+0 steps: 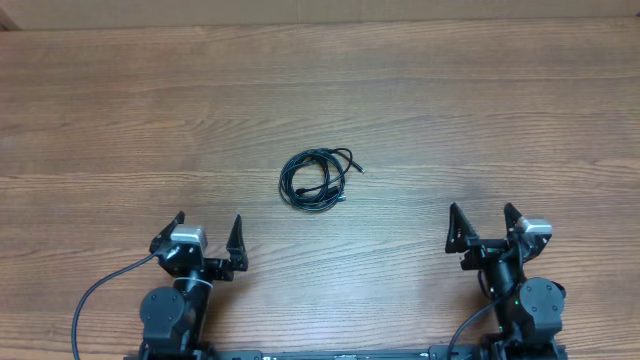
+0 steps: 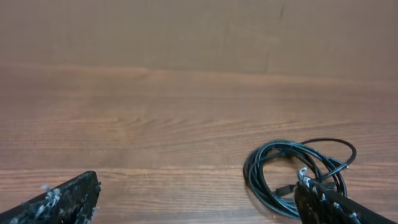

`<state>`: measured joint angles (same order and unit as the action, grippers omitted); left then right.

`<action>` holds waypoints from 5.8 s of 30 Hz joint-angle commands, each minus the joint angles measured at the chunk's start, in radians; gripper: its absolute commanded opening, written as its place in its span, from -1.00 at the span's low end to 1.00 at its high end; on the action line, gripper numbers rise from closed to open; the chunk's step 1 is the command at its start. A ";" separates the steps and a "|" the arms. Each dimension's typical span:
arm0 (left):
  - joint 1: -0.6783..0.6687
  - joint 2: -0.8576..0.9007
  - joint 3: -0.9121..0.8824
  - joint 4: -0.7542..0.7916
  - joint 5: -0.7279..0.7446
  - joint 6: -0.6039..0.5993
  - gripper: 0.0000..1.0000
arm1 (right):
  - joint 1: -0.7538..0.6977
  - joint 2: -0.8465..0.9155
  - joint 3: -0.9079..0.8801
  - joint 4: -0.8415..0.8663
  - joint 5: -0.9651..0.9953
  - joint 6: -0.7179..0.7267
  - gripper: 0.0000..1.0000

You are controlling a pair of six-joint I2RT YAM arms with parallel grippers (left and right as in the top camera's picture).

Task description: Untangle cables

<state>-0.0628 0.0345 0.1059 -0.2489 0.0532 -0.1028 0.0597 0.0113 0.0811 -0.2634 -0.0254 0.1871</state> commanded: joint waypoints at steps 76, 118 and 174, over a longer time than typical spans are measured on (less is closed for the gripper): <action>-0.234 1.764 1.086 -0.326 0.092 0.075 0.61 | 0.214 1.270 1.125 -0.550 -0.246 0.016 1.00; -0.235 1.743 1.324 -0.517 0.606 0.043 -0.92 | 0.217 1.625 1.120 -0.444 -0.407 0.052 0.81; -0.019 1.711 1.324 -0.644 0.206 -0.114 -0.92 | 0.154 1.645 1.360 -0.723 0.162 0.313 -0.87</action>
<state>-0.0887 1.7981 1.4101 -0.9054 0.2718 -0.1745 0.2111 1.7287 1.4094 -0.9840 0.1390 0.4961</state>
